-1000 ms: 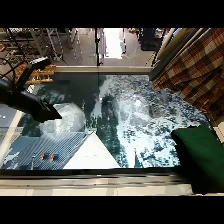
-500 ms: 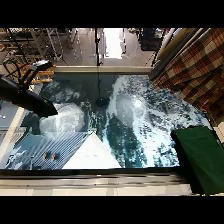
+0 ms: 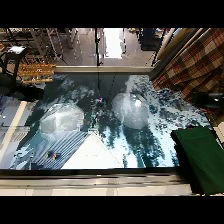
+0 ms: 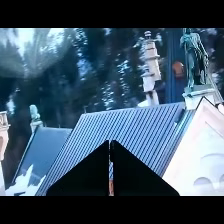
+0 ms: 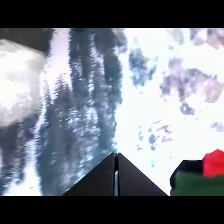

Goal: Fold the clothes and pants, and hang the long-sleeved shirts on hangers.

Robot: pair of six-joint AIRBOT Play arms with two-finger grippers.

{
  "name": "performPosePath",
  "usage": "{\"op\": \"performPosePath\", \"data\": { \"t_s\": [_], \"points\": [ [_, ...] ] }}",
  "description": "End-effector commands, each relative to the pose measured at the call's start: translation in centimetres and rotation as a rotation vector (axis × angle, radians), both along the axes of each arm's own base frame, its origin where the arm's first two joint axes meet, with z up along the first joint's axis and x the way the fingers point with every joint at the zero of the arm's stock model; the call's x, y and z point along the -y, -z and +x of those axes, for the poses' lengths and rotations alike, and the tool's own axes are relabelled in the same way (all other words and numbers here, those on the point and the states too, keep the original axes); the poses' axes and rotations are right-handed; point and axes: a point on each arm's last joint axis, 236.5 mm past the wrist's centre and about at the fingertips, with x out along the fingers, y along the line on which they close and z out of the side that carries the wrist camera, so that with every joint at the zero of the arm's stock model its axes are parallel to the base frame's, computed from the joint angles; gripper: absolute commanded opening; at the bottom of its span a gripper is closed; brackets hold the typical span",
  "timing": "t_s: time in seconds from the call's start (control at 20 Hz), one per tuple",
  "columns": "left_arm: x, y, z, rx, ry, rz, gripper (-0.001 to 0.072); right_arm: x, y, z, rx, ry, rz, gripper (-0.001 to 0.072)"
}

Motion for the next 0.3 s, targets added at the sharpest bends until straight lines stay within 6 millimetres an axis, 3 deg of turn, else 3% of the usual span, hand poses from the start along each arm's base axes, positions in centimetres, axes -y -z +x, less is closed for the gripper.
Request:
{"op": "performPosePath", "data": {
  "t_s": [0.0,0.25],
  "points": [
    [-0.7,-0.4,0.5,0.025,-0.032,0.013,0.0007,-0.9,-3.3,3.9,0.205,-0.078,-0.272,0.011],
    [-0.7,-0.4,0.5,0.025,-0.032,0.013,0.0007,-0.1,-7.0,5.9,0.378,-0.029,-0.303,0.0106]
  ]
}}
